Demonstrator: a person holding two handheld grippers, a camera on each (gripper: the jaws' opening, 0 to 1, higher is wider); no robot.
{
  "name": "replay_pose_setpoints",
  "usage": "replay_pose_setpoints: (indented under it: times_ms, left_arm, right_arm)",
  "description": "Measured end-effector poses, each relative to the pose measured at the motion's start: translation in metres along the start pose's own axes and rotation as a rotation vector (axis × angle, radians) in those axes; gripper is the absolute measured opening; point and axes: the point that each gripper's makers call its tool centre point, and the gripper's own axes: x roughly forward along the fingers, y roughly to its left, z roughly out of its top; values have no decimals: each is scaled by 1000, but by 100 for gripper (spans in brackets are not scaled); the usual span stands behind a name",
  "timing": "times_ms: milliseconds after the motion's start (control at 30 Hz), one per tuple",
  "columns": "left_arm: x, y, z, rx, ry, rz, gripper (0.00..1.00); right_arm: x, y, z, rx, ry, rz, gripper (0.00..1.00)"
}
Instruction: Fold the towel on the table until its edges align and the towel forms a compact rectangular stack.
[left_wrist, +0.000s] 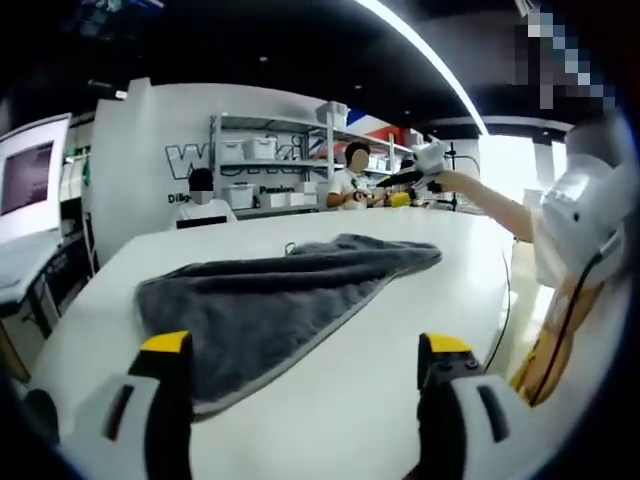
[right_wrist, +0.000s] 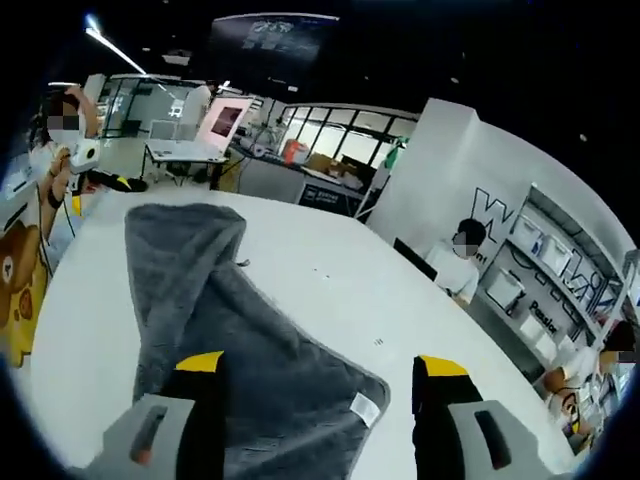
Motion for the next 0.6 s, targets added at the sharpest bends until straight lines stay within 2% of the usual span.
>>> replay_pose_setpoints:
  times_ms: [67, 233, 367, 600]
  left_arm:
    - [1, 0, 0, 0, -1, -2, 98]
    - [2, 1, 1, 3, 0, 0, 97]
    - [3, 2, 1, 9, 3, 1, 96]
    - [8, 1, 0, 19, 14, -5, 96]
  right_arm:
    - [15, -6, -8, 11, 23, 4, 67]
    - [53, -16, -35, 76, 104, 39, 65]
    - [67, -28, -50, 144, 133, 31, 59]
    - [88, -59, -80, 301, 165, -2, 57]
